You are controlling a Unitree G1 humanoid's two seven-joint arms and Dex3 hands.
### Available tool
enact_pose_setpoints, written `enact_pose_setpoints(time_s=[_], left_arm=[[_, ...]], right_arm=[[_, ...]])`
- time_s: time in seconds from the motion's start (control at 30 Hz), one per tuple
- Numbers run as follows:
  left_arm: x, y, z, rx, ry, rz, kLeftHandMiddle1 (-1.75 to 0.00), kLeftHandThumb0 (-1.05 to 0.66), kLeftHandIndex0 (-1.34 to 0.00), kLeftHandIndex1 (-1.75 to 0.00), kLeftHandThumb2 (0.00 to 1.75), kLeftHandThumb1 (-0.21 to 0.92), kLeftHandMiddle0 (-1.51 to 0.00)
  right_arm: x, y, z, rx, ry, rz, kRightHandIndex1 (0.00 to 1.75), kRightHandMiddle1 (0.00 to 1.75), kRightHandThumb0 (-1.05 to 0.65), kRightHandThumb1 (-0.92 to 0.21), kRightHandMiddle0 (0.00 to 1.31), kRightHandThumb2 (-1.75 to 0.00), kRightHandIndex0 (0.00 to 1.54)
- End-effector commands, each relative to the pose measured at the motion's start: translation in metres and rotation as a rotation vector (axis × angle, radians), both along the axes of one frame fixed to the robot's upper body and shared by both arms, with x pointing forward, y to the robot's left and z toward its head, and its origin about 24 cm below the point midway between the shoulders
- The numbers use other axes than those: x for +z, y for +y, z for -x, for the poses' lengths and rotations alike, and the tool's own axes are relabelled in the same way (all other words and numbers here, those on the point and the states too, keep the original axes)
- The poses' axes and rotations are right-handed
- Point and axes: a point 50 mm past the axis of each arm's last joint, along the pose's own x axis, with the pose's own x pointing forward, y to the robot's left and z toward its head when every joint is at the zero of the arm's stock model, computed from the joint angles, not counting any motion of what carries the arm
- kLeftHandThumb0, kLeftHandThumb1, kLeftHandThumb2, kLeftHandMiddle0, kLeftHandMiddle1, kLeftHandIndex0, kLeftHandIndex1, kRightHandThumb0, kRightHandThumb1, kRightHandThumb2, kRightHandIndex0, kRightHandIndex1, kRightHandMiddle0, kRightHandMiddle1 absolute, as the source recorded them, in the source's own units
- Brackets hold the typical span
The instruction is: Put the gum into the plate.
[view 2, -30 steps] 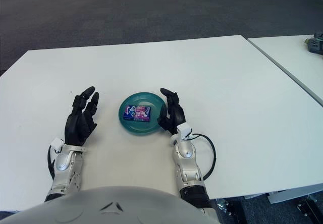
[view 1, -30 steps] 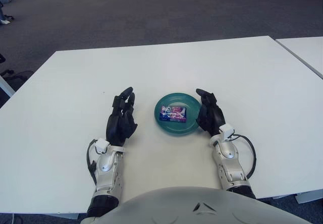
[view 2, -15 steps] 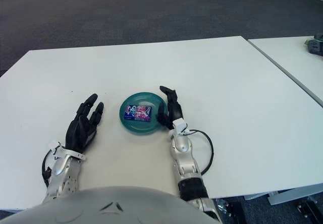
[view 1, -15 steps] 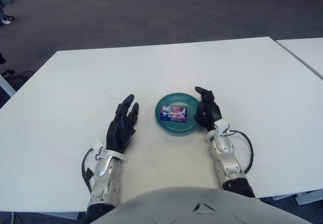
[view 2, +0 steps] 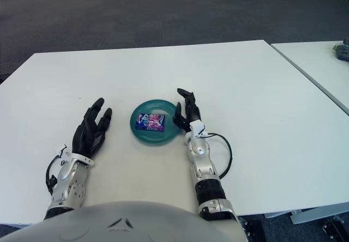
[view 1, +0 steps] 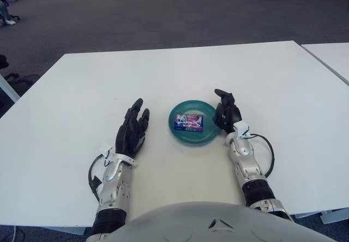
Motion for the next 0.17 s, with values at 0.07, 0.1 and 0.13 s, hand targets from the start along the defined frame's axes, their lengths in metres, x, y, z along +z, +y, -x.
enact_pose_setpoints(time_s=[0.07,0.1,0.13], left_arm=[[-0.0261,-0.0065,0.0083,0.050,0.085,-0.283,-0.01,-1.01,0.00,-0.25,0.81,0.92,-0.11],[-0.0268,-0.0069,0.0083,0.057,0.077,-0.324,-0.01,-1.02,0.00,-0.26,0.81,0.92,-0.11],[-0.0274,-0.0075,0.0082,0.062,0.069,-0.351,-0.01,-1.02,0.00,-0.26,0.81,0.92,-0.11]], right_arm=[[-0.0241,-0.0167,0.0188,-0.032,0.118,0.026,0.00,0.00,-0.67,-0.92,0.00,-1.04,0.00],[-0.0241,-0.0180,0.0191,-0.030,0.118,0.031,0.00,0.00,-0.67,-0.92,0.00,-1.04,0.00],[-0.0241,-0.0189,0.0193,-0.029,0.117,0.034,0.00,0.00,-0.67,-0.92,0.00,-1.04,0.00]])
